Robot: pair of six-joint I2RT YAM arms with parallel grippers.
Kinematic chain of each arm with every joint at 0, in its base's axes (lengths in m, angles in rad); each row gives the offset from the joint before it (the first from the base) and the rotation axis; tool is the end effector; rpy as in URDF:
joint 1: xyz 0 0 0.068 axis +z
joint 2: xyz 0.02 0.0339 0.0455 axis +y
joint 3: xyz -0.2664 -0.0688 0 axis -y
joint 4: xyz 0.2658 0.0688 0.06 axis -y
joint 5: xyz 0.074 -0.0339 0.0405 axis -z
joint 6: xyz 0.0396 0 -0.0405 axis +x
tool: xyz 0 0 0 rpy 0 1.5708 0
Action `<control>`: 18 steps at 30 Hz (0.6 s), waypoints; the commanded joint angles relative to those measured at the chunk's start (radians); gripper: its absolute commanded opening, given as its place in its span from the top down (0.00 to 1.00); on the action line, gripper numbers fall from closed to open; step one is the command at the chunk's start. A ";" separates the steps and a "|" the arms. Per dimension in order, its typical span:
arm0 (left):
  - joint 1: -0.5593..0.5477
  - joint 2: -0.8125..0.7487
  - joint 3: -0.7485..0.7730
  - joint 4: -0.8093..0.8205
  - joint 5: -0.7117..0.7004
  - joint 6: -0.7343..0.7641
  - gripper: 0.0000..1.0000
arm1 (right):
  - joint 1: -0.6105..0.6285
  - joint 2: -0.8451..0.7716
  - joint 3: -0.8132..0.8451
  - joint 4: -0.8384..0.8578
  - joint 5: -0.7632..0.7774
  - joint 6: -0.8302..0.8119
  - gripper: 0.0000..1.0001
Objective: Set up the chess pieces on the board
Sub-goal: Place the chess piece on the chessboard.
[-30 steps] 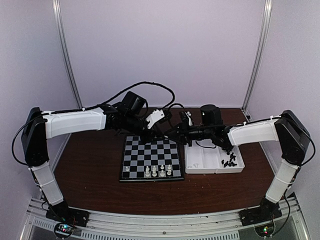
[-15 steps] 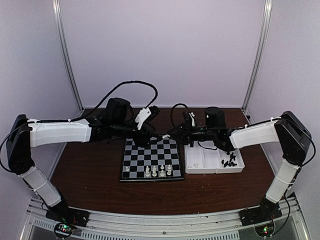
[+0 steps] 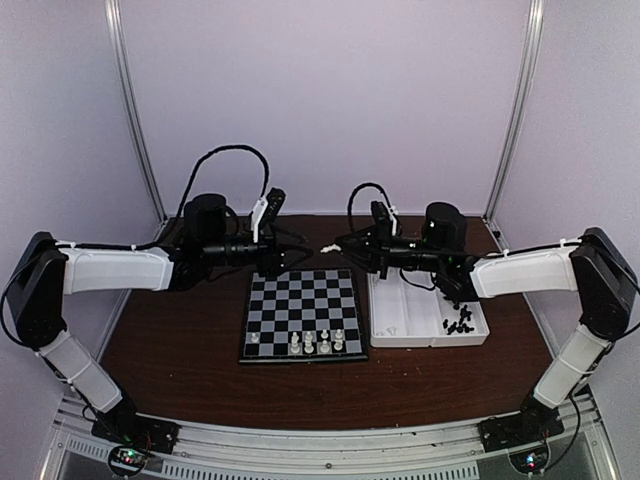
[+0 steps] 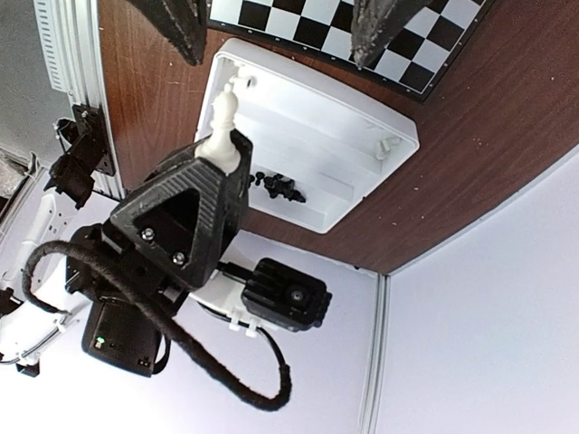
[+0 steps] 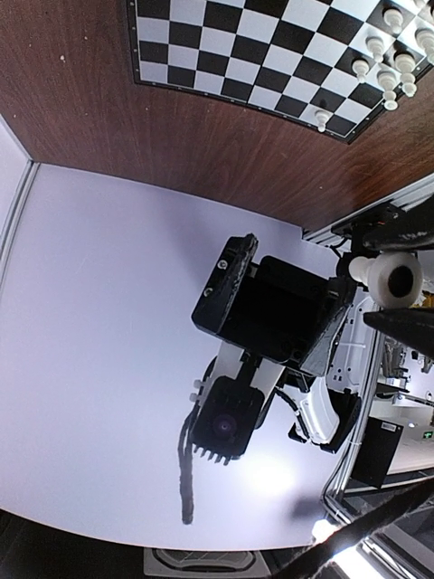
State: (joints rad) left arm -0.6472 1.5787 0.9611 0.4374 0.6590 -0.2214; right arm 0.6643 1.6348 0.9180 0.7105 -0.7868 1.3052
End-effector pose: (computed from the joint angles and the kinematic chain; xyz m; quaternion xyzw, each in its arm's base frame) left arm 0.2863 -0.2468 0.2560 0.3561 0.6664 -0.4804 0.4453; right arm 0.2810 0.2556 0.2493 -0.0501 0.7069 0.6928 0.1335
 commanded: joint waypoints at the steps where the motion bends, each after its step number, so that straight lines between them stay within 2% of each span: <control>1: -0.002 -0.028 -0.032 0.131 0.050 0.012 0.45 | 0.029 0.017 0.004 0.127 0.027 0.059 0.87; 7: -0.002 -0.034 -0.032 0.150 0.083 0.028 0.47 | 0.054 0.068 0.036 0.194 0.026 0.098 0.87; 14: -0.002 -0.029 -0.051 0.212 0.132 0.032 0.56 | 0.066 0.088 0.056 0.213 0.029 0.109 0.87; 18: -0.002 -0.024 -0.050 0.214 0.163 0.032 0.55 | 0.066 0.091 0.062 0.216 0.023 0.111 0.87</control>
State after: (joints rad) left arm -0.6472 1.5700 0.9180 0.5827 0.7708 -0.2024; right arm 0.7250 1.7176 0.9466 0.8764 -0.7734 1.4090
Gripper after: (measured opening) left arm 0.448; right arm 0.189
